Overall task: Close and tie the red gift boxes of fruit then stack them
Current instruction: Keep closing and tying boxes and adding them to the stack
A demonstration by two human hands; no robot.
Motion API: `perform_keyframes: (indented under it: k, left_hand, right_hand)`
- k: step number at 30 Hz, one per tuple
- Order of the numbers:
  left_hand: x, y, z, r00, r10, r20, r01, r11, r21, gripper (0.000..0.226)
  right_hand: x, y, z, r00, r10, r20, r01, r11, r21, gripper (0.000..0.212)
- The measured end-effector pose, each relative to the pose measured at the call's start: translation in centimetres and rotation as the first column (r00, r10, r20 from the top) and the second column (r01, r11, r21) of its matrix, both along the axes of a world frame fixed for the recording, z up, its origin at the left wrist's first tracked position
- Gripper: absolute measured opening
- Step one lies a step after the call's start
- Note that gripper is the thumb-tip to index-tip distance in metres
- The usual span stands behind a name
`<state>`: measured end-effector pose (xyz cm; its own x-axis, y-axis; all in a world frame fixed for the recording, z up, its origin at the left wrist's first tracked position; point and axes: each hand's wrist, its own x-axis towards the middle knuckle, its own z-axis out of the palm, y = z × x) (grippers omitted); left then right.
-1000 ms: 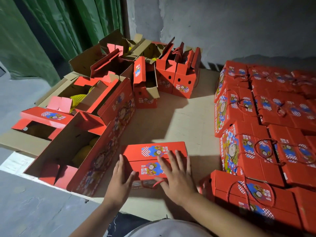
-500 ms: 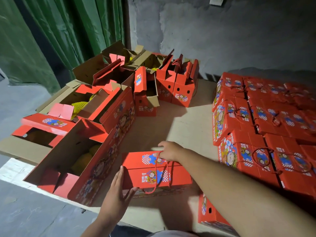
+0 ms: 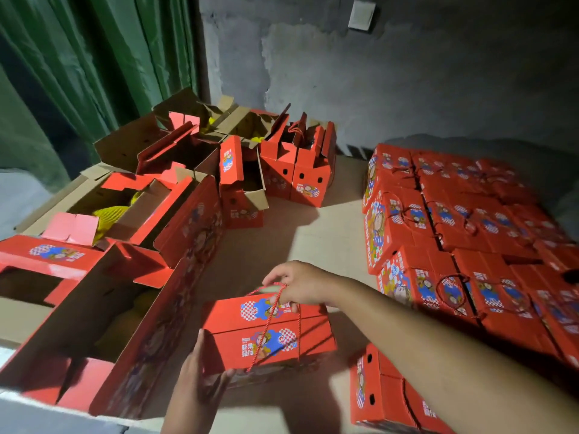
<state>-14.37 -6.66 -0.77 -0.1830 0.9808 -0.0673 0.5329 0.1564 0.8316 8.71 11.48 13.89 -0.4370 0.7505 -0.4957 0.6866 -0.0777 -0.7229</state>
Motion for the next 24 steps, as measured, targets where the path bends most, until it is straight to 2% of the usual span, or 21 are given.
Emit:
perform_keyframes:
  k: [2,4,7,11,13,15,17,19,22,24]
  left_hand:
    - [0.0,0.5,0.1,1.000,0.015,-0.007,-0.015,0.999,0.036,0.102]
    - [0.4,1.4,0.6,1.000,0.017,0.022,-0.018,0.999,0.046,0.098]
    - [1.2,3.8,1.6,1.000,-0.001,-0.001,0.001,0.999,0.039,0.095]
    - [3.8,8.2,3.3,0.997,0.064,-0.037,-0.065,0.997,-0.052,0.088]
    - [5.5,10.3,3.9,0.997,0.075,-0.007,-0.076,0.995,-0.071,0.077]
    - [7.7,12.0,4.5,0.997,0.002,0.078,0.001,0.999,-0.042,0.060]
    - [9.9,13.5,4.8,0.975,-0.138,0.176,0.150,0.987,-0.055,0.049]
    - [12.3,15.0,4.9,0.951,-0.186,0.245,0.225,0.965,-0.138,0.045]
    - [16.1,17.0,5.2,0.922,-0.173,0.346,0.277,0.920,-0.276,0.041]
    - [18.3,18.1,5.8,0.904,-0.192,0.382,0.325,0.888,-0.324,0.050]
  right_hand:
    - [0.4,-0.3,2.1,0.998,0.068,-0.009,-0.068,0.998,-0.011,0.050]
    - [0.5,-0.4,3.6,0.997,0.060,-0.044,-0.060,0.998,-0.005,0.048]
    - [0.8,-0.2,4.7,0.986,-0.086,-0.140,0.089,0.996,0.013,0.037]
    - [2.2,0.1,4.8,0.920,-0.316,-0.233,0.330,0.944,0.021,0.037]
    - [3.7,0.6,5.0,0.885,-0.390,-0.254,0.411,0.911,0.035,0.034]
    - [5.3,0.9,5.3,0.858,-0.444,-0.259,0.473,0.879,0.062,0.031]
    - [6.9,1.0,5.5,0.832,-0.485,-0.269,0.522,0.849,0.082,0.030]
    - [8.2,1.0,5.6,0.800,-0.522,-0.297,0.566,0.821,0.082,0.033]
    - [10.1,0.9,5.5,0.739,-0.579,-0.344,0.634,0.770,0.066,0.035]
    - [11.5,0.8,5.2,0.690,-0.620,-0.373,0.680,0.733,0.039,0.037]
